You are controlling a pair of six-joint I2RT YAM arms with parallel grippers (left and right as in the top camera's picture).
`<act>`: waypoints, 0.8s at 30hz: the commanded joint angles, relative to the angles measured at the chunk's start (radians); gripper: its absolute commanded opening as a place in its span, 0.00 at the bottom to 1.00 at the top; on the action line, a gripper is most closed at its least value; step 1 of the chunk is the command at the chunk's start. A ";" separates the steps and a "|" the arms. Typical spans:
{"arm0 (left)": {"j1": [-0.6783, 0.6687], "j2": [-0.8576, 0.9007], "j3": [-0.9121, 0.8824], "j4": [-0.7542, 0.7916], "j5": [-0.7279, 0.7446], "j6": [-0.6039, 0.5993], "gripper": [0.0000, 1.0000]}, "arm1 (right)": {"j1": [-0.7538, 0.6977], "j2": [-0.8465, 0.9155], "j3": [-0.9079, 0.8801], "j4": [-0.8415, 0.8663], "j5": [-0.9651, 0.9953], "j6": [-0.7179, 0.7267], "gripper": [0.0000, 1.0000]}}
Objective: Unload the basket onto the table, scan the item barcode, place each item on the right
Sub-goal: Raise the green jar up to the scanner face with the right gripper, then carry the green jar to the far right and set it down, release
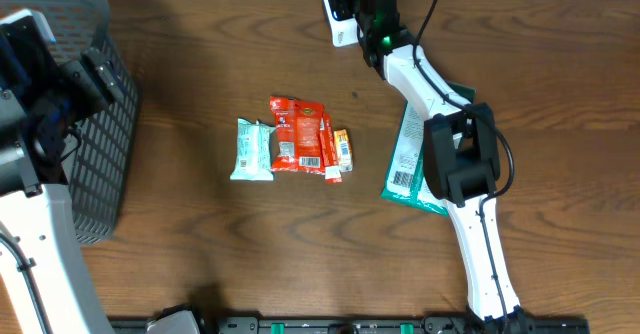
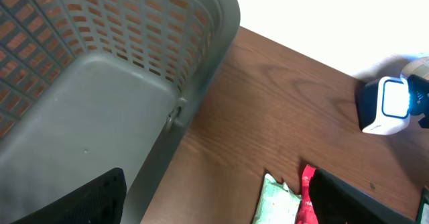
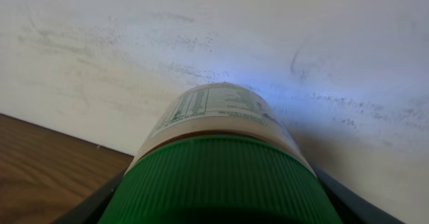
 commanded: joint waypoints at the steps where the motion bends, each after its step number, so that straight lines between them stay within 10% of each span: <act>1: 0.002 0.005 0.013 -0.003 0.005 0.013 0.87 | -0.024 -0.067 0.019 0.012 -0.051 0.048 0.01; 13: 0.002 0.005 0.013 -0.003 0.005 0.013 0.87 | -0.040 -0.305 0.019 -0.270 -0.090 0.048 0.01; 24: 0.002 0.005 0.013 -0.003 0.005 0.013 0.87 | -0.057 -0.584 0.019 -0.900 -0.089 0.049 0.01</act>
